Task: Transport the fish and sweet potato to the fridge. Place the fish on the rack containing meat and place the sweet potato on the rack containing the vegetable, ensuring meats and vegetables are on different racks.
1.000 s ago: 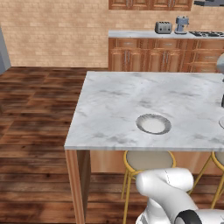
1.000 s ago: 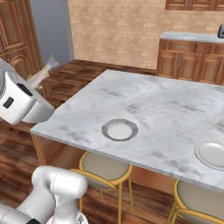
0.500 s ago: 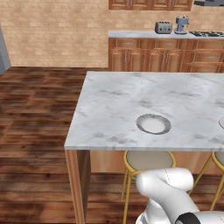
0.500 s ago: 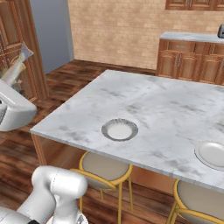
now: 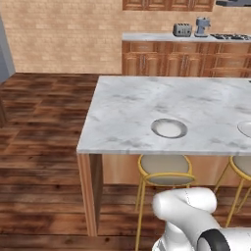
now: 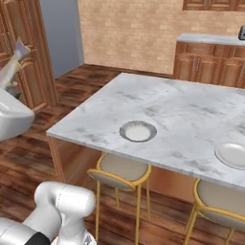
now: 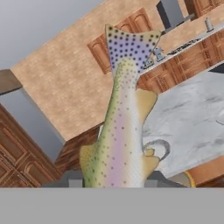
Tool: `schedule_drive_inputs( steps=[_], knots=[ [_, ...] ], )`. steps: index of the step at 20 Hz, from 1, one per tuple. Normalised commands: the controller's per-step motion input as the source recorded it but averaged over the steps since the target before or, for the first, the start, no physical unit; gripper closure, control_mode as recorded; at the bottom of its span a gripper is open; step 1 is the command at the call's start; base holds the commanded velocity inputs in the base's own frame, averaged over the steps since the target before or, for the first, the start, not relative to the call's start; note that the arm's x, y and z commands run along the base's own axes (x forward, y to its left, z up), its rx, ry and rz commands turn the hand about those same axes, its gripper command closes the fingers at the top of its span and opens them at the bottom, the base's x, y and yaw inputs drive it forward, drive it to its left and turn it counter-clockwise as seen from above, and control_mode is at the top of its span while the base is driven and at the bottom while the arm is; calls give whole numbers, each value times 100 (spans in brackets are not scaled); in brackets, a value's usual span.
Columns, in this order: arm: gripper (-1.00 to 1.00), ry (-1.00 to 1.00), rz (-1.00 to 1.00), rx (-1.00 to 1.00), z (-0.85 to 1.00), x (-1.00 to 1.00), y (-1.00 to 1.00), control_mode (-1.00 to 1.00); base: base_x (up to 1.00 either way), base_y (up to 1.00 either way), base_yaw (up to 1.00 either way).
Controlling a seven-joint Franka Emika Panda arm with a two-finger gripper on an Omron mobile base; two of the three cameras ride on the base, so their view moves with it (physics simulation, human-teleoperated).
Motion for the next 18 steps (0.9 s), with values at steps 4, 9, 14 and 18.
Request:
schedule_drive_inputs(
  steps=[4, 9, 14, 18],
  knots=[
    [100, 0, 0, 0, 0, 0, 0, 100, -97, 54, 9],
    [100, 0, 0, 0, 0, 0, 0, 100, -52, 100, 34],
    [100, 0, 0, 0, 0, 0, 0, 100, 0, 90, 69],
    [100, 0, 0, 0, 0, 0, 0, 100, 0, 33, 92]
  ],
)
